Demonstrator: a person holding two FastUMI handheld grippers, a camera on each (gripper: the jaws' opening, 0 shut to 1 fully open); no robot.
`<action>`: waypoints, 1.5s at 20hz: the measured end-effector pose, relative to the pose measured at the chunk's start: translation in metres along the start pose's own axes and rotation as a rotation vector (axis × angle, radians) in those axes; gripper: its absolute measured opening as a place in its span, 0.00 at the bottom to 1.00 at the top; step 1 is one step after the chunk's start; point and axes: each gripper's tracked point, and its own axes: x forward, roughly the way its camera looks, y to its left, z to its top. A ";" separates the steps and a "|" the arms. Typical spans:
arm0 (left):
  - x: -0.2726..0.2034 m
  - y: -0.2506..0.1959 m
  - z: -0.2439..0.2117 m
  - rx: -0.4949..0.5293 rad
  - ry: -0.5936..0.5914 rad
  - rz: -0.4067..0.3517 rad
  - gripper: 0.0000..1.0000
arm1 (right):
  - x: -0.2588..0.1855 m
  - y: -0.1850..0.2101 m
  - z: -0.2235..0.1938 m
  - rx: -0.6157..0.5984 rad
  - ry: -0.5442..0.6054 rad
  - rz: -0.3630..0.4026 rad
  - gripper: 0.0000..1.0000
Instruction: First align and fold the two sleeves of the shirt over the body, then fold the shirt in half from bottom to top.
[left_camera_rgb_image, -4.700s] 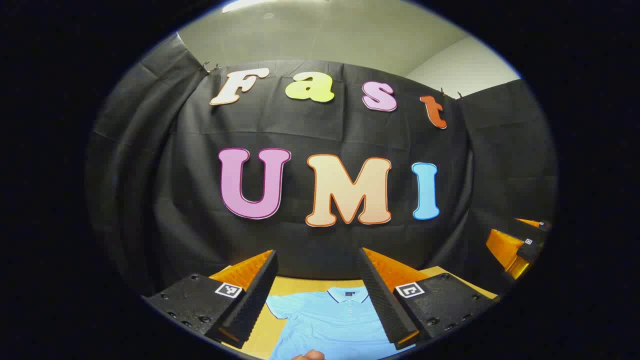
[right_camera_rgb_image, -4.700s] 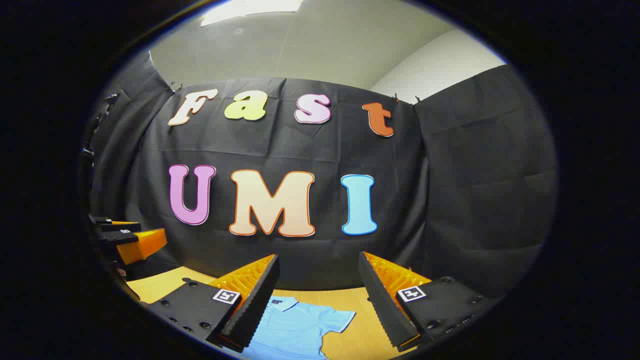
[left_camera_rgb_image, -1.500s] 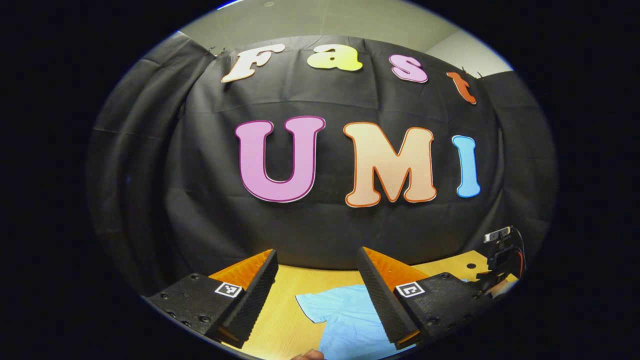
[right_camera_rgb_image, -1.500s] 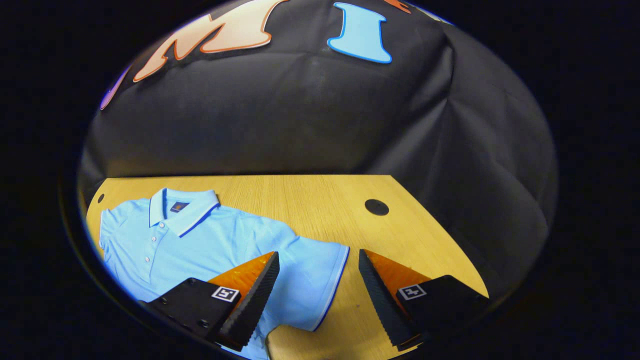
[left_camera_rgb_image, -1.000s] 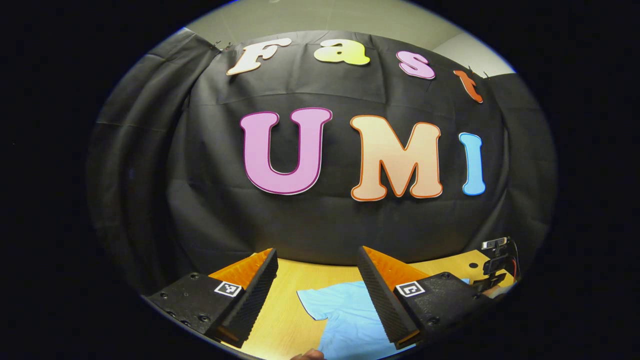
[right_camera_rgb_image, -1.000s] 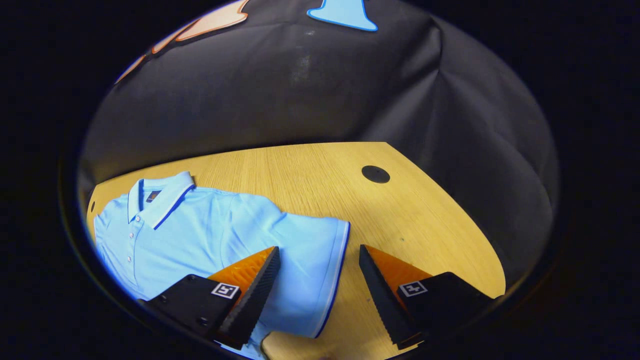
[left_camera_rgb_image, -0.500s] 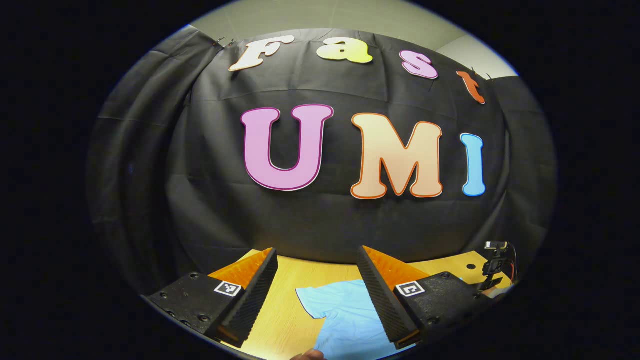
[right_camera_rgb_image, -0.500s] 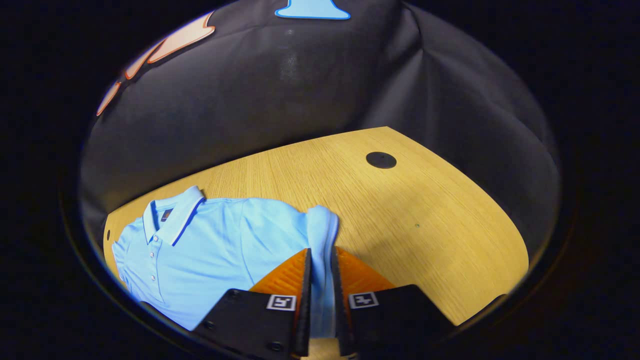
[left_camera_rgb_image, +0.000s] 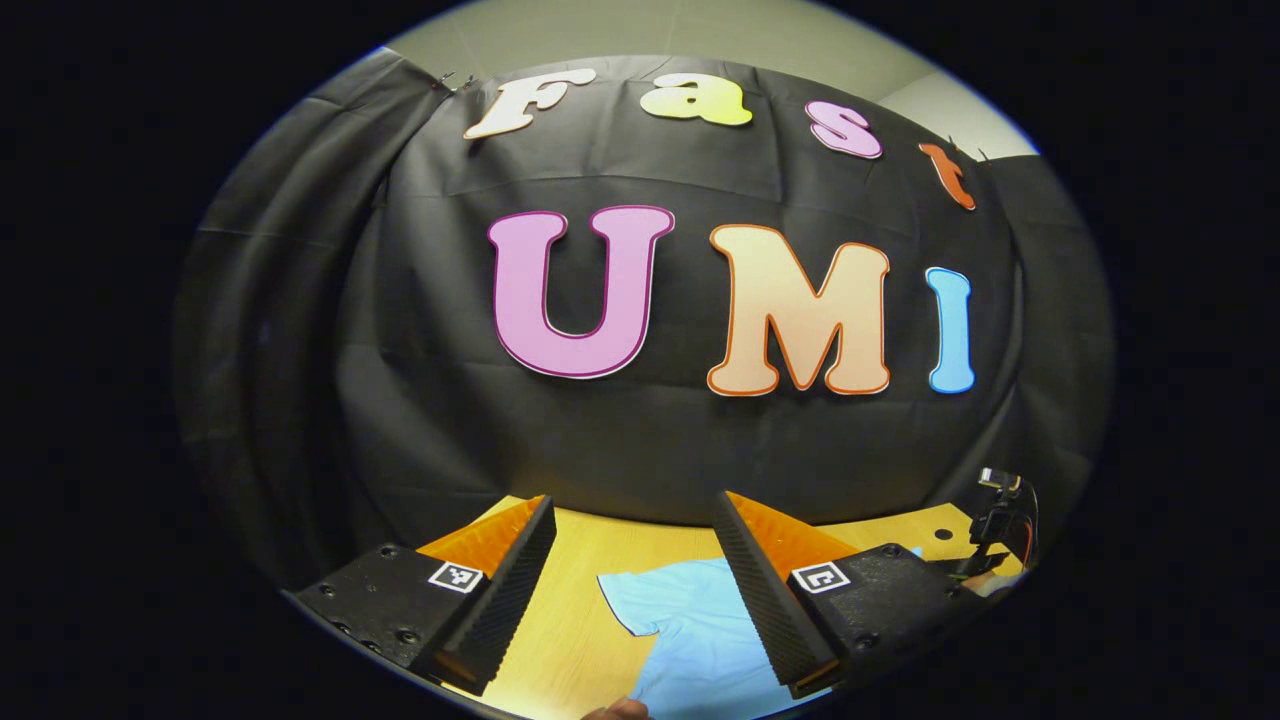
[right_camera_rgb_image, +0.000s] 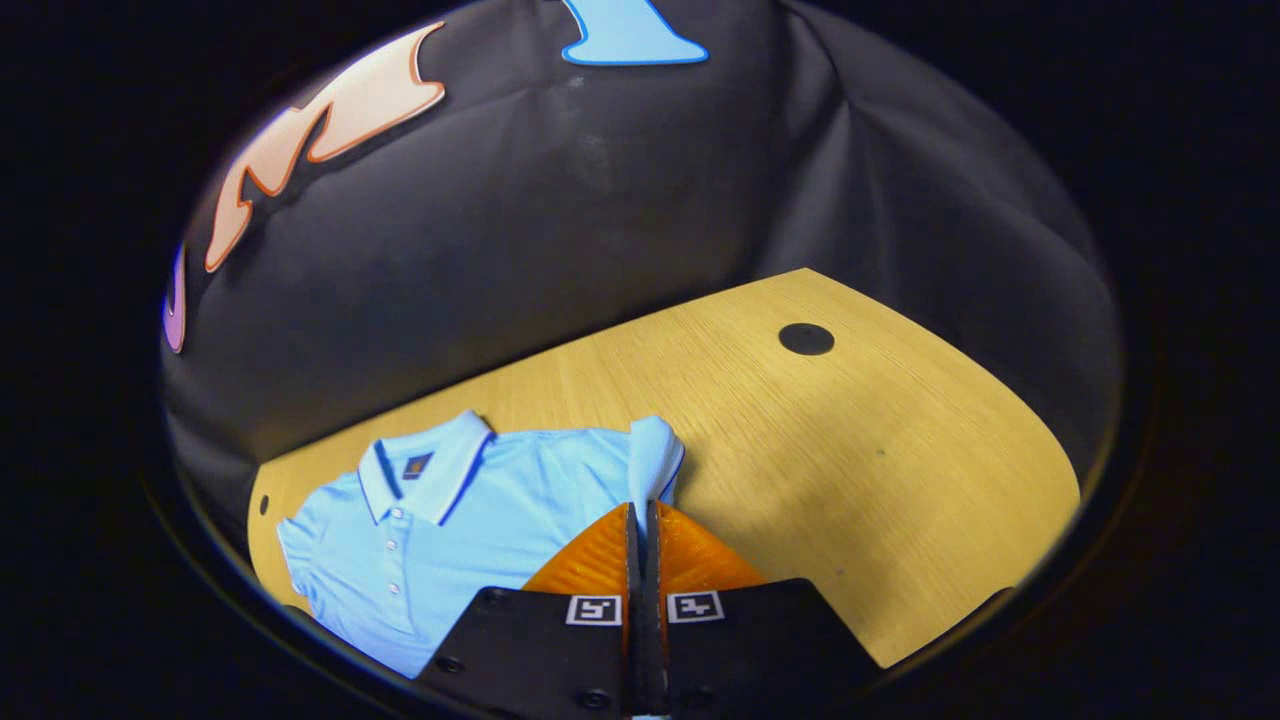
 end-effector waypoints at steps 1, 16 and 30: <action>0.000 0.000 -0.001 -0.003 0.004 -0.001 0.96 | -0.004 0.013 0.000 0.005 -0.001 0.027 0.02; 0.008 0.030 -0.020 -0.020 0.060 0.018 0.96 | -0.001 0.138 -0.063 0.053 0.111 0.225 0.03; 0.059 0.018 -0.074 -0.067 0.130 0.001 0.96 | -0.087 0.134 -0.014 -0.080 -0.026 0.341 0.97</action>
